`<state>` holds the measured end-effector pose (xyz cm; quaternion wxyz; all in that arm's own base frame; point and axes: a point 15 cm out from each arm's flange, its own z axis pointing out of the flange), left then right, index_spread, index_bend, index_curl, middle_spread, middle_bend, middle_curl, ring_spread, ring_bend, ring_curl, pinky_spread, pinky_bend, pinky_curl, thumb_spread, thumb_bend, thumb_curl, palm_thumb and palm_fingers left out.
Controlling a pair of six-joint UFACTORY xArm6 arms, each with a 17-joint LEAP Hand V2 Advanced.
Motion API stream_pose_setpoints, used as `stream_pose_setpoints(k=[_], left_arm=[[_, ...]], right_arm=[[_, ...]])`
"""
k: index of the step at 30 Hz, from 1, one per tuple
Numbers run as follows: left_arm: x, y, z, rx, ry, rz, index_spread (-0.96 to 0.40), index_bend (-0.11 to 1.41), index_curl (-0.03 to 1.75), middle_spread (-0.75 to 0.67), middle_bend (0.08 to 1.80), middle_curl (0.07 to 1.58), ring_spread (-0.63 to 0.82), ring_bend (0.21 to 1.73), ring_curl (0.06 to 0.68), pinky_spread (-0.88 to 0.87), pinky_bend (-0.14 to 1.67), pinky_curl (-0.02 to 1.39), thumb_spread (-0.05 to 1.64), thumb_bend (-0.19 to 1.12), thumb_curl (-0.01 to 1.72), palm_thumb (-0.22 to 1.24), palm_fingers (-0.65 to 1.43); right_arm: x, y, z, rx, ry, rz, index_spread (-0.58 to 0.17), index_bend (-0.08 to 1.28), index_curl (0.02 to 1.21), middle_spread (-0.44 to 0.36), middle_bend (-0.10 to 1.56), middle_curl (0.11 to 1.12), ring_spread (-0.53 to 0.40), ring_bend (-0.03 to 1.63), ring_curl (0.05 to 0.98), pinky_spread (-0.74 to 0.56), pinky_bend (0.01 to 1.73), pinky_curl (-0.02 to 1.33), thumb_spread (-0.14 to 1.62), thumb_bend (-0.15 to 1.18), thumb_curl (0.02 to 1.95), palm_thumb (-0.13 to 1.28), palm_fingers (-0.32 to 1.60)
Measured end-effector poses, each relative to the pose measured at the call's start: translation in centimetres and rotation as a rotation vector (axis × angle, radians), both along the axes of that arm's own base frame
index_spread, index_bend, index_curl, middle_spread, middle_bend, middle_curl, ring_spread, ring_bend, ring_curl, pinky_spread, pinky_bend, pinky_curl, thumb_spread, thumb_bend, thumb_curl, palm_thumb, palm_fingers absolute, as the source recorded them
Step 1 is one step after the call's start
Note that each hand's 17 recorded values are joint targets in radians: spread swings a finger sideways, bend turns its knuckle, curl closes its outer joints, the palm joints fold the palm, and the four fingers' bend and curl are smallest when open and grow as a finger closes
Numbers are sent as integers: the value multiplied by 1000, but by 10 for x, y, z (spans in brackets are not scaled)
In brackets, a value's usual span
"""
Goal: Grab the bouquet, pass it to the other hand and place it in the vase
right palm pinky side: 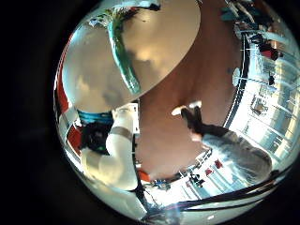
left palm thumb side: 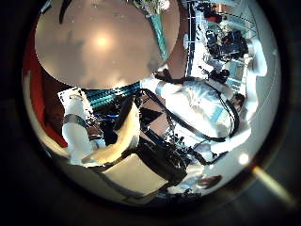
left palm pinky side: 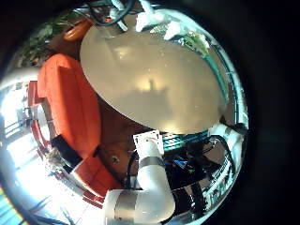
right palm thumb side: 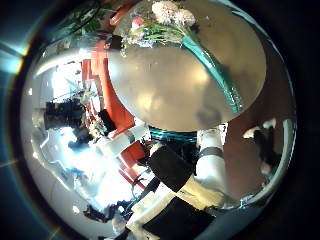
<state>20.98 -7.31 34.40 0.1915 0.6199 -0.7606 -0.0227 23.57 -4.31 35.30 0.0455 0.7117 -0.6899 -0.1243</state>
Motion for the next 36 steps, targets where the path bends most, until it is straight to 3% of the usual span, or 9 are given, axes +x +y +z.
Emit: stream_pose_setpoints(k=[13,19,25,29,36], left_arm=[[-6,-3,4,-43,0,4,4,175,367,362,191,329,517,466,198,510,194,285,1115,-22,330,372,151],[-16,-10,4,-26,1,-70,4,178,364,363,191,331,521,463,199,510,193,289,1115,-22,330,372,150],[-25,-23,1,-46,23,-164,1,179,362,363,191,332,524,462,200,510,192,291,1118,-22,326,367,150],[-18,-26,-6,-48,35,-219,0,180,362,363,189,330,524,462,202,510,193,292,1120,-23,325,362,149],[-2,-17,-3,-67,23,-263,-1,183,365,372,187,327,533,460,202,524,191,292,1125,-22,322,354,142]], right_arm=[[-6,-13,0,9,6,-31,-323,162,283,22,294,373,89,593,229,367,485,239,1185,-19,270,293,308],[-10,-29,-12,31,25,-93,-293,151,276,-10,334,383,14,678,247,306,488,232,1185,-19,269,293,382],[-7,-47,-56,47,58,-164,-273,164,279,-24,359,391,-36,720,256,255,493,225,1177,-23,270,285,395],[-12,-48,-93,57,89,-198,-262,168,283,-32,389,400,-58,756,261,231,507,218,1166,-22,273,278,428],[-3,-40,-111,58,127,-221,-252,172,294,-40,429,417,-86,800,272,217,519,204,1129,-19,288,300,443]])
